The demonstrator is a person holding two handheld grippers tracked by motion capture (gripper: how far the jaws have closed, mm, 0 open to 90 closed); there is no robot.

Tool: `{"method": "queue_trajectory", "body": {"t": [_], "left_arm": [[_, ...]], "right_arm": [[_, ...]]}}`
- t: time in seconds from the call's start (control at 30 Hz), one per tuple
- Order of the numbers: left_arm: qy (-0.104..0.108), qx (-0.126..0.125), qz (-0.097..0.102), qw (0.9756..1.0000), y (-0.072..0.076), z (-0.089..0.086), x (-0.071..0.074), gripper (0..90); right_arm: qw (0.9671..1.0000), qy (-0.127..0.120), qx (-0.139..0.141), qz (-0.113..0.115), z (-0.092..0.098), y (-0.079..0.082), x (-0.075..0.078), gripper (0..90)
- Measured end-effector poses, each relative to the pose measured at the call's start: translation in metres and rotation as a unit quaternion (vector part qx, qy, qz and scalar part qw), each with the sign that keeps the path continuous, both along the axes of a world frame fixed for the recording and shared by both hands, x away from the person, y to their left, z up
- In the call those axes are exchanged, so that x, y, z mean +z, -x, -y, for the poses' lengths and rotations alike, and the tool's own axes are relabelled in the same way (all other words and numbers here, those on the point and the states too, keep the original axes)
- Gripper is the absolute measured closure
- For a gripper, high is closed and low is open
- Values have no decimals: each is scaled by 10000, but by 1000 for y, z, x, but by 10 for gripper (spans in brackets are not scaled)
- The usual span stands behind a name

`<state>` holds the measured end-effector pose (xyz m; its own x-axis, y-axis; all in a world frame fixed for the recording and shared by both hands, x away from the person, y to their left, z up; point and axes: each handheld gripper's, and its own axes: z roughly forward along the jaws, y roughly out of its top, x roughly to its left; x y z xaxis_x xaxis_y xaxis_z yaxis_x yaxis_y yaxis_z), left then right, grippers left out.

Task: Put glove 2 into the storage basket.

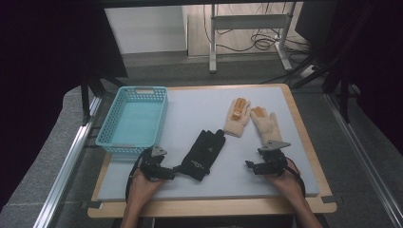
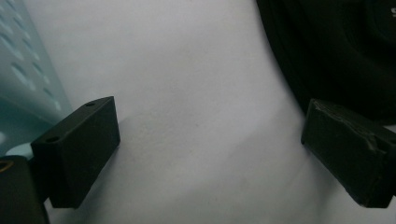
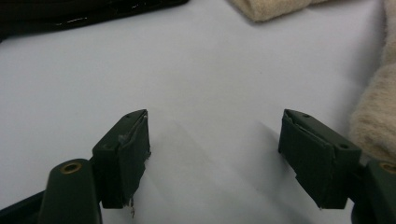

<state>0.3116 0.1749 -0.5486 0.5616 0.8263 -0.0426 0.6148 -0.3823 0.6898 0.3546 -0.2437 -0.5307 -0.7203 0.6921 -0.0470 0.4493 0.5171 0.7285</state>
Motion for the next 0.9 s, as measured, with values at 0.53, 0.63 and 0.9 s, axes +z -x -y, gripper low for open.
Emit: {"method": "queue_trajectory", "body": {"t": [0.53,0.63,0.9], "left_arm": [[490,-228,-31,9985,18,9,26,27],[513,-263,-3,9983,13,20,33,16],[324,-494,-58,9982,-15,67,44,0]], "right_arm": [[10000,-21,0,-30,0,0,0,237],[10000,-25,-2,-35,0,0,0,237],[10000,-25,7,-19,1,0,-1,237]]}}
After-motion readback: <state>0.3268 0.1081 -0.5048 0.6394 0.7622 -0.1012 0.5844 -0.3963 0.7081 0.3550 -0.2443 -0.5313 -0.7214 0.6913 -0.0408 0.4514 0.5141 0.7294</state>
